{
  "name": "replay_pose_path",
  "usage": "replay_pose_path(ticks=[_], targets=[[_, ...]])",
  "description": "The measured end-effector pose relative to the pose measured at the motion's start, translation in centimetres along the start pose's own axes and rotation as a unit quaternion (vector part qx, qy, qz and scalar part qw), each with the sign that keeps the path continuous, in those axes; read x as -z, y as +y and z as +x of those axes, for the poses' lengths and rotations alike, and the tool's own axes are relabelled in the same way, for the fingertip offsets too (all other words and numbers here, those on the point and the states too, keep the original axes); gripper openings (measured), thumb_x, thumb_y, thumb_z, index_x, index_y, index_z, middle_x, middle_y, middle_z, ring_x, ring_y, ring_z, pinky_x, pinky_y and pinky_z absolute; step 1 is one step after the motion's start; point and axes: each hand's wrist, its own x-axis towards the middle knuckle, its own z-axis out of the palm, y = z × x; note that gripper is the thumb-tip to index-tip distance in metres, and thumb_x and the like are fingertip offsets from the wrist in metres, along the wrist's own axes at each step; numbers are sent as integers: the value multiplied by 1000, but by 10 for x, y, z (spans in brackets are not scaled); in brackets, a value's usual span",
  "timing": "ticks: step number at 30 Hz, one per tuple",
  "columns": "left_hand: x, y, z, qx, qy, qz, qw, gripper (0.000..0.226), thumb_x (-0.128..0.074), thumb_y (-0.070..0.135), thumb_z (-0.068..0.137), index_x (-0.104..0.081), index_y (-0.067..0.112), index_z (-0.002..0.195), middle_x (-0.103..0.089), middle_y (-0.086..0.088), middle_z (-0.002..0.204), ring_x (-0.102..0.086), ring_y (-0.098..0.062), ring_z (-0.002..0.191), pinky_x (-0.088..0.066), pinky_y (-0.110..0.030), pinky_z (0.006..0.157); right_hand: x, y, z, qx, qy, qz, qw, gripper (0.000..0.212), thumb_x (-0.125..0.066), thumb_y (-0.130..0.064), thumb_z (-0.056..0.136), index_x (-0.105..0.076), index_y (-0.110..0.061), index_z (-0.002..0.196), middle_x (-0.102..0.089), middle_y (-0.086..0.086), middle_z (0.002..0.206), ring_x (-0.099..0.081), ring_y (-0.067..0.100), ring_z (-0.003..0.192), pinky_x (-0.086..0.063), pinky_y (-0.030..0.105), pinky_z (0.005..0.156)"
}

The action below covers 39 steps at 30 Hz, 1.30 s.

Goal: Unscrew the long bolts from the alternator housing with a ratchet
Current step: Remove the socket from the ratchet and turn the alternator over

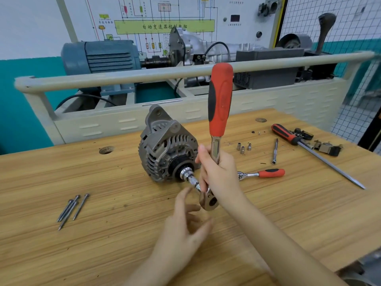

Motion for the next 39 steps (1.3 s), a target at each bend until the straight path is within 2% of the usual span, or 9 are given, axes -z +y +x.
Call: replay_pose_path(ticks=[3, 7, 11, 14, 17, 25, 28, 33, 39], targets=[[-5, 5, 0, -32, -5, 100, 994, 73, -60, 44, 80, -3, 66, 118, -52, 31, 93, -60, 2, 84, -47, -16, 77, -4, -1, -3, 1, 6, 13, 1000, 30, -44, -24, 96, -46, -10, 69, -34, -8, 34, -38, 10, 26, -30, 16, 35], [-14, 8, 13, -63, 48, 82, 993, 55, -57, 30, 87, -26, 46, 129, -63, 14, 81, -62, -8, 68, -48, -26, 66, -4, 2, -3, 3, 23, 27, 999, 31, -45, -25, 96, -45, -11, 68, -35, -8, 34, -37, 10, 27, -31, 17, 36], [-19, 10, 16, -50, 41, -12, 998, 25, -58, 12, 87, -53, 30, 104, -56, 24, 66, -52, 5, 59, -37, -8, 57, 2, 2, -2, -1, 23, 43, 999, 31, -44, -23, 96, -45, -11, 67, -35, -8, 33, -36, 10, 26, -31, 17, 36], [-22, 8, 20, -52, 47, -48, 996, 9, -61, 7, 84, -56, 14, 86, -50, 14, 63, -44, 0, 59, -37, -16, 58, 6, 4, -3, -1, 27, 54, 998, 32, -43, -21, 97, -44, -9, 67, -35, -8, 32, -35, 10, 26, -30, 16, 35], [-22, 6, 24, -66, 51, -47, 995, 16, -64, 6, 82, -50, 2, 75, -45, 10, 60, -41, -3, 57, -35, -17, 56, 9, 4, -2, -15, 34, 62, 997, 33, -41, -21, 97, -43, -8, 67, -34, -6, 31, -34, 10, 25, -29, 16, 35], [-19, 7, 26, -73, 48, -40, 995, 25, -66, 2, 79, -47, 10, 65, -46, 15, 53, -40, 1, 48, -31, -8, 51, 8, 2, 1, -33, 30, 62, 997, 35, -42, -20, 97, -43, -8, 64, -32, -9, 34, -30, 6, 28, -27, 18, 33], [-17, 8, 27, -68, 44, -46, 996, 20, -67, 4, 78, -50, 2, 68, -44, 13, 51, -38, 1, 47, -29, -9, 50, 8, 4, 3, -36, 29, 54, 998, 36, -44, -20, 97, -44, -10, 61, -31, -11, 36, -28, 6, 30, -26, 19, 35], [-15, 14, 30, -46, 31, -67, 996, 21, -72, 10, 73, -61, 24, 85, -53, 16, 49, -43, 3, 44, -30, -6, 48, 11, 4, 5, -30, 22, 36, 999, 38, -45, -20, 96, -44, -15, 58, -32, -11, 35, -30, 4, 31, -26, 17, 38], [-15, 9, 31, -42, 26, -36, 998, 19, -71, 14, 75, -59, 25, 85, -51, 13, 55, -45, 0, 52, -36, -12, 54, 11, 6, 2, -20, 27, 57, 998, 38, -44, -19, 96, -43, -15, 59, -32, -12, 35, -29, 3, 30, -25, 15, 35]])
